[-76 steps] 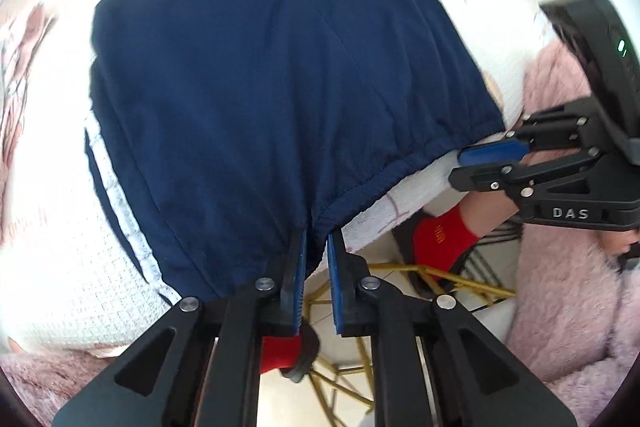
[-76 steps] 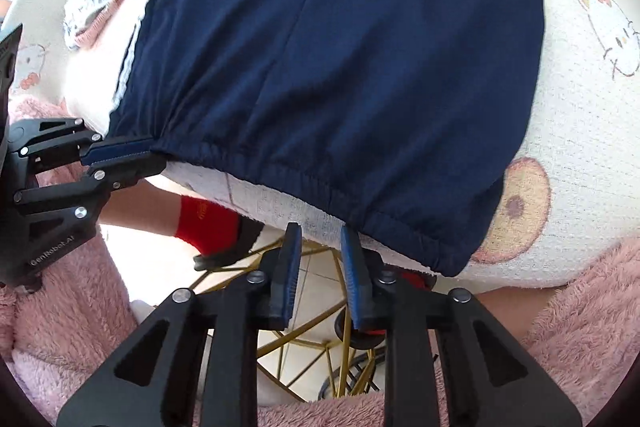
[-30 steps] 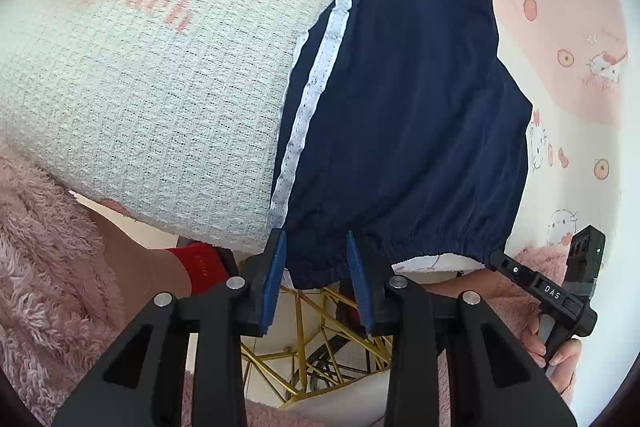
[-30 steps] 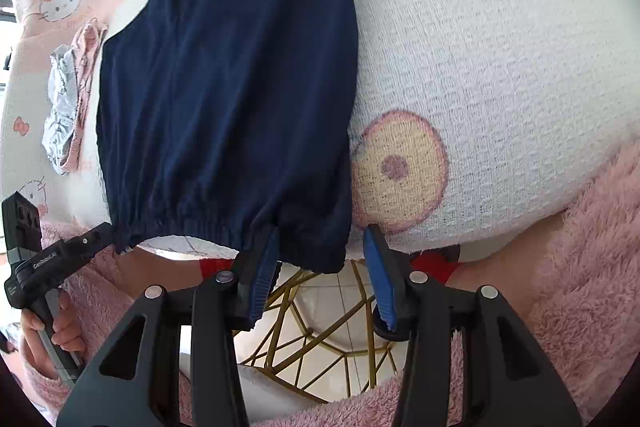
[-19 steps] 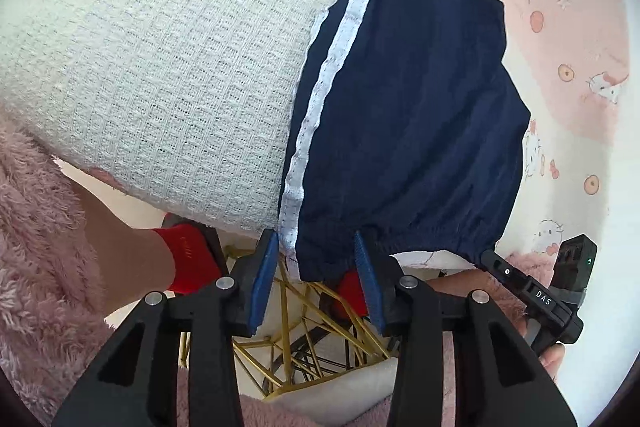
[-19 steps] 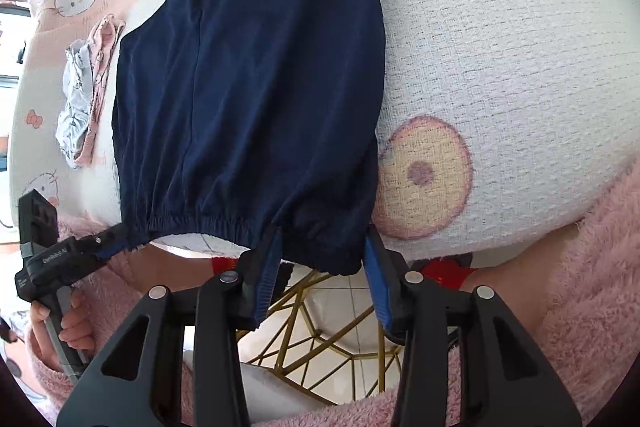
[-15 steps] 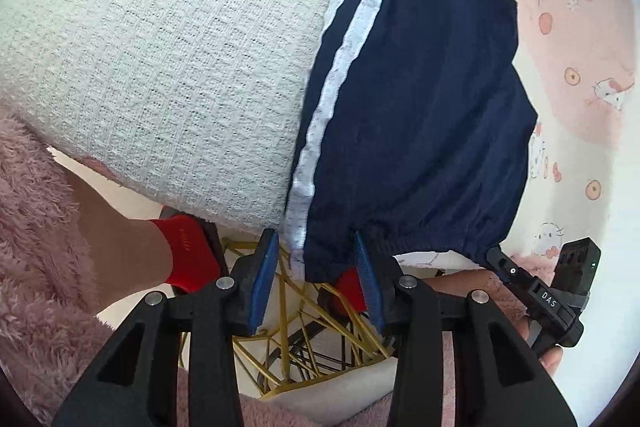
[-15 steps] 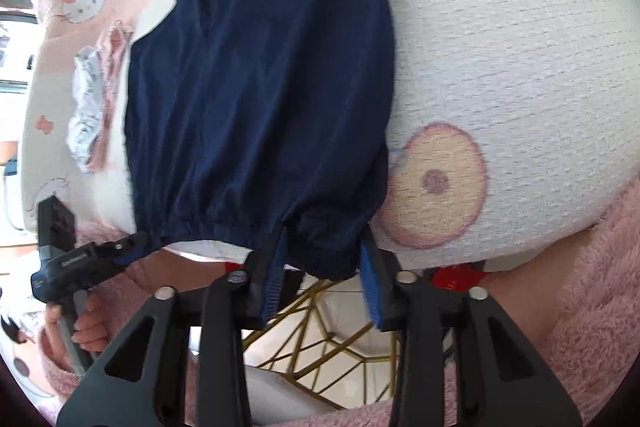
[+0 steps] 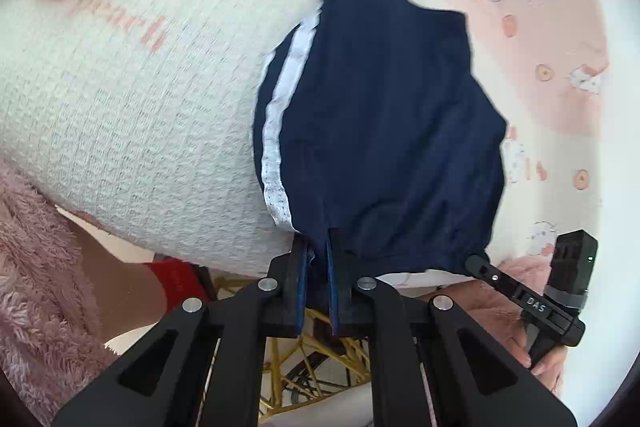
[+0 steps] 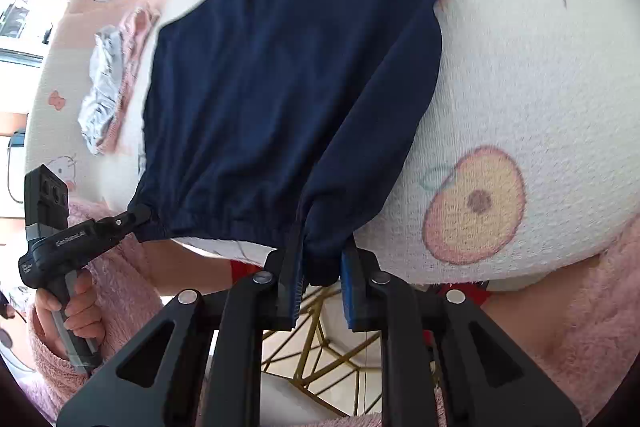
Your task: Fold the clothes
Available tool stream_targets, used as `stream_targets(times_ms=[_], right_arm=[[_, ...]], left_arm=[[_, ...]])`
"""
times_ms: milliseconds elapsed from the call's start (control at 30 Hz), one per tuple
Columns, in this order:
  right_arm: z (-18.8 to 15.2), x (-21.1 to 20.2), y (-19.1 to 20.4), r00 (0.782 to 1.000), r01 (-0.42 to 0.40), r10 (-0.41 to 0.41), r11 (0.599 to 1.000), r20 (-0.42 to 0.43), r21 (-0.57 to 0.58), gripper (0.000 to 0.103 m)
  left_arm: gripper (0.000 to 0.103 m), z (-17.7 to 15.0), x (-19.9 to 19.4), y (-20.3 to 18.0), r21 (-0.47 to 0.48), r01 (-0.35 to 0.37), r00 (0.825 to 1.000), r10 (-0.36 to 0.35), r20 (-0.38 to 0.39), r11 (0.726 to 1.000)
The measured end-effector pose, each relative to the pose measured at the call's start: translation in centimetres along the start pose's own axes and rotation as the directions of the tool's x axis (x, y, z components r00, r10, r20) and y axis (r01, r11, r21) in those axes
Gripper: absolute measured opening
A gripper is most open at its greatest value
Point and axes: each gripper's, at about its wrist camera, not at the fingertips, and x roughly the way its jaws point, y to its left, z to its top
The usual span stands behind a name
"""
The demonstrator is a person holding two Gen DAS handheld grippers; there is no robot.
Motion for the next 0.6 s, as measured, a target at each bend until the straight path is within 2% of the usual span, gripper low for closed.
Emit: stream_targets(times_ms=[133, 267, 333, 400, 500, 533, 600], right_arm=[[-0.1, -5.8, 1.1, 0.986, -0.126, 0.123, 0.992, 0.116, 0.016, 0.015], [-0.5, -11.7, 4.2, 0.964, -0.150, 0.165, 0.985, 0.210, -0.084, 0.015], [-0.9, -14.3, 5.8, 0.954, -0.153, 0.176, 0.982, 0.243, -0.108, 0.015], [-1.0, -18.0, 6.8, 0.934, -0.174, 0.210, 0.974, 0.290, -0.143, 0.015], [0.2, -20.8, 8.6, 0.914, -0.142, 0.201, 0.972, 0.354, -0.186, 0.016], [1.3, -21.2, 9.2, 0.915, -0.107, 0.174, 0.975, 0.365, -0.196, 0.016], [4.7, -20.5, 8.8, 0.934, -0.034, 0.095, 0.983, 0.344, -0.179, 0.015]], left_arm=[[0.008, -0.1, -5.4, -2.3, 0.086, 0.128, 0.987, -0.135, 0.083, 0.988], [0.008, 0.0, -10.8, -5.5, 0.220, 0.171, 0.968, -0.206, 0.146, 0.960], [0.008, -0.1, -12.6, -6.9, 0.252, 0.204, 0.957, -0.247, 0.153, 0.946], [0.008, -0.7, -13.4, -9.3, 0.307, 0.230, 0.941, -0.292, 0.171, 0.923], [0.008, 0.7, -14.2, -12.3, 0.369, 0.207, 0.942, -0.286, 0.175, 0.906], [0.008, 1.8, -13.7, -12.8, 0.375, 0.194, 0.948, -0.271, 0.166, 0.907], [0.008, 4.3, -11.4, -13.6, 0.365, 0.148, 0.967, -0.212, 0.141, 0.919]])
